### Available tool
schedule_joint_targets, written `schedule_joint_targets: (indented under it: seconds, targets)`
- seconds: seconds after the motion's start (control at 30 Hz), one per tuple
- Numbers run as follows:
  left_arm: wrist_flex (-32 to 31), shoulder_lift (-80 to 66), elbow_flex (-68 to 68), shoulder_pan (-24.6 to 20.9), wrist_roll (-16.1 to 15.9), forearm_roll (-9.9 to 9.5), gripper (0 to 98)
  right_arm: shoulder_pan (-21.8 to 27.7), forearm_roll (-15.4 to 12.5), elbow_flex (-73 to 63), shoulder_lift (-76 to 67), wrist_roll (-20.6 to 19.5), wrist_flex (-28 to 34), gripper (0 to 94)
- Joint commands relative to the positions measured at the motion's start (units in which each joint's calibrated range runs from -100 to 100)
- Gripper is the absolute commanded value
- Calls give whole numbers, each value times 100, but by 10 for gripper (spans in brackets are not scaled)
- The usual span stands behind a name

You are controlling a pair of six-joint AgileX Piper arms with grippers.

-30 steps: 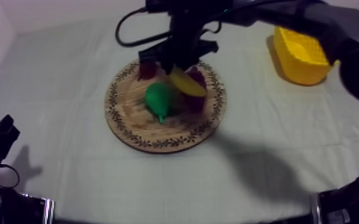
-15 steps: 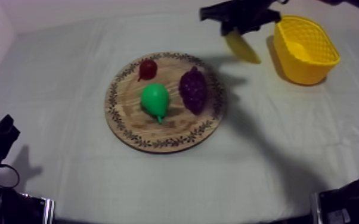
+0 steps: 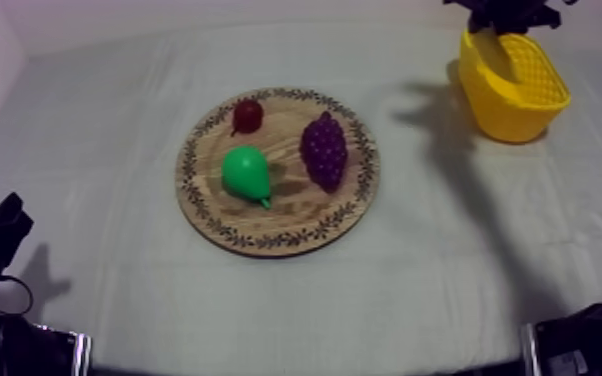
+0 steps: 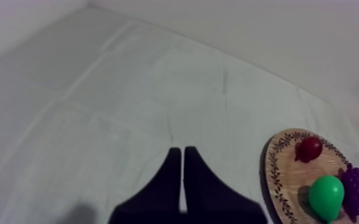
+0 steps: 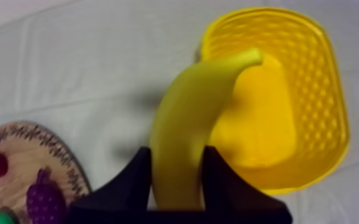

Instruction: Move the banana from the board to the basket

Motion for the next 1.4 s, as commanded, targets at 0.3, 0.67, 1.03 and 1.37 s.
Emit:
schedule_joint_targets:
  seconds: [0.3,0.67,1.03,1.37]
  targets:
    - [0,-5,-1,-1,2,-3,1,942,-40,7,221,378,-592,140]
    - [0,-5,-1,-1,1,-3,1,1375,-537,54,789,1396,-1743,138]
    - [0,-5,-1,-1,2,-3,1,1379,-1100,-244,1705,2149,-2235,139]
    - [0,-5,-1,-1,2,-3,1,1407,-1270,-304,2347,2364,-2484,468]
